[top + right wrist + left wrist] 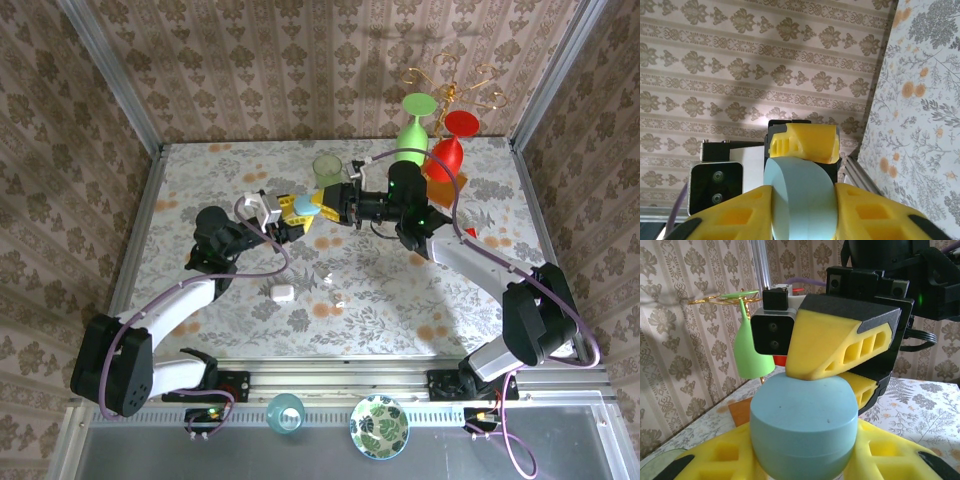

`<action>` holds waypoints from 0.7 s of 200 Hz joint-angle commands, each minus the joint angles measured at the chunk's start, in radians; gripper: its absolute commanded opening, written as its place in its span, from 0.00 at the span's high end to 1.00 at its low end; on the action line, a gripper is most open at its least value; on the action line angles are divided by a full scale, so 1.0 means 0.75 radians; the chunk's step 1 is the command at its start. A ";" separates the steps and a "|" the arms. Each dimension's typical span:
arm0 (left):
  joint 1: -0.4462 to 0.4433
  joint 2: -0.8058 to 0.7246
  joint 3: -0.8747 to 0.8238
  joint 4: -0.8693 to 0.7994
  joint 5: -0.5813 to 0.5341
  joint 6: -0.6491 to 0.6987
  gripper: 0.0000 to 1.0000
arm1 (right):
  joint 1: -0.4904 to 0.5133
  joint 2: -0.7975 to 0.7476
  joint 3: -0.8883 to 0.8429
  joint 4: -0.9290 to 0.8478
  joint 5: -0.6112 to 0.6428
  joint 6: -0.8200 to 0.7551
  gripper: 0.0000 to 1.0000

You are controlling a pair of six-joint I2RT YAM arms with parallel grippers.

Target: Insert wireless bluetooth earbuds into charging case

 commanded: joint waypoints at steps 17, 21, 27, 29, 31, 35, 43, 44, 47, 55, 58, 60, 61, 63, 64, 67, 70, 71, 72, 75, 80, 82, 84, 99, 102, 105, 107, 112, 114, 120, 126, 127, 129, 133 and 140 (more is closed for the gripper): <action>-0.008 -0.027 0.002 -0.075 -0.032 0.046 0.64 | -0.005 -0.019 -0.026 0.109 -0.042 0.008 0.78; -0.008 -0.032 0.004 -0.104 -0.037 0.060 0.60 | -0.010 -0.027 -0.032 0.108 -0.024 0.002 0.79; -0.009 -0.043 0.008 -0.160 -0.048 0.087 0.50 | -0.019 -0.038 -0.042 0.101 0.000 -0.011 0.79; -0.008 -0.049 0.010 -0.181 -0.051 0.098 0.47 | -0.024 -0.041 -0.045 0.096 0.006 -0.017 0.79; -0.008 -0.054 0.011 -0.200 -0.056 0.109 0.43 | -0.026 -0.043 -0.045 0.090 0.013 -0.022 0.79; -0.008 -0.064 0.013 -0.237 -0.065 0.129 0.37 | -0.033 -0.051 -0.050 0.074 0.028 -0.035 0.79; -0.009 -0.085 0.013 -0.312 -0.085 0.171 0.28 | -0.046 -0.063 -0.058 0.040 0.055 -0.068 0.79; -0.008 -0.088 0.013 -0.321 -0.088 0.177 0.27 | -0.048 -0.064 -0.060 0.036 0.059 -0.072 0.79; -0.008 -0.096 0.013 -0.347 -0.095 0.193 0.23 | -0.054 -0.068 -0.063 0.020 0.070 -0.084 0.79; -0.007 -0.119 0.013 -0.419 -0.118 0.233 0.16 | -0.068 -0.077 -0.075 -0.018 0.101 -0.117 0.79; -0.007 -0.126 0.013 -0.446 -0.124 0.244 0.13 | -0.075 -0.082 -0.081 -0.033 0.113 -0.129 0.79; -0.008 -0.130 0.013 -0.463 -0.129 0.256 0.12 | -0.079 -0.084 -0.086 -0.043 0.123 -0.136 0.79; -0.008 -0.132 0.013 -0.471 -0.130 0.262 0.11 | -0.081 -0.086 -0.088 -0.048 0.127 -0.138 0.79; -0.028 -0.138 0.013 -0.487 -0.135 0.270 0.10 | -0.084 -0.087 -0.092 -0.060 0.138 -0.146 0.79; -0.037 -0.140 0.013 -0.496 -0.136 0.275 0.09 | -0.087 -0.087 -0.094 -0.067 0.143 -0.151 0.79; -0.048 -0.146 0.013 -0.518 -0.146 0.286 0.07 | -0.093 -0.091 -0.100 -0.084 0.158 -0.163 0.79; -0.054 -0.150 0.015 -0.539 -0.154 0.298 0.07 | -0.100 -0.093 -0.107 -0.097 0.174 -0.171 0.79; -0.054 -0.152 0.015 -0.546 -0.158 0.302 0.06 | -0.102 -0.094 -0.110 -0.101 0.179 -0.173 0.79; -0.055 -0.153 0.015 -0.553 -0.162 0.306 0.06 | -0.105 -0.095 -0.113 -0.105 0.184 -0.175 0.79; -0.058 -0.157 0.015 -0.576 -0.173 0.318 0.05 | -0.112 -0.099 -0.120 -0.113 0.198 -0.183 0.79; -0.066 -0.162 0.016 -0.612 -0.189 0.337 0.03 | -0.122 -0.102 -0.138 -0.129 0.230 -0.190 0.79; -0.071 -0.162 0.017 -0.623 -0.192 0.343 0.02 | -0.126 -0.104 -0.144 -0.135 0.239 -0.194 0.79; -0.076 -0.162 0.018 -0.639 -0.193 0.351 0.02 | -0.128 -0.105 -0.146 -0.143 0.254 -0.199 0.79; -0.113 -0.154 0.021 -0.726 -0.301 0.397 0.00 | -0.158 -0.114 -0.198 -0.171 0.347 -0.221 0.80; -0.121 -0.150 0.020 -0.734 -0.319 0.401 0.00 | -0.163 -0.114 -0.206 -0.176 0.376 -0.221 0.80; -0.128 -0.145 0.018 -0.739 -0.335 0.402 0.00 | -0.168 -0.111 -0.216 -0.182 0.401 -0.222 0.80; -0.134 -0.142 0.016 -0.739 -0.347 0.402 0.00 | -0.173 -0.110 -0.221 -0.186 0.414 -0.222 0.80; -0.146 -0.135 0.010 -0.737 -0.369 0.403 0.00 | -0.182 -0.109 -0.234 -0.189 0.458 -0.225 0.80; -0.151 -0.132 0.007 -0.734 -0.379 0.402 0.00 | -0.185 -0.107 -0.239 -0.189 0.476 -0.229 0.80; -0.166 -0.124 -0.005 -0.718 -0.407 0.397 0.00 | -0.196 -0.100 -0.254 -0.195 0.533 -0.238 0.80; -0.178 -0.110 -0.017 -0.695 -0.428 0.388 0.00 | -0.204 -0.087 -0.264 -0.211 0.590 -0.241 0.81; -0.180 -0.109 -0.020 -0.691 -0.434 0.386 0.00 | -0.206 -0.084 -0.266 -0.212 0.599 -0.243 0.81; -0.185 -0.105 -0.025 -0.683 -0.444 0.383 0.00 | -0.207 -0.079 -0.268 -0.213 0.615 -0.245 0.81; -0.194 -0.096 -0.032 -0.668 -0.461 0.373 0.00 | -0.214 -0.066 -0.272 -0.213 0.644 -0.252 0.82; -0.208 -0.080 -0.041 -0.646 -0.486 0.360 0.00 | -0.221 -0.041 -0.271 -0.217 0.698 -0.269 0.82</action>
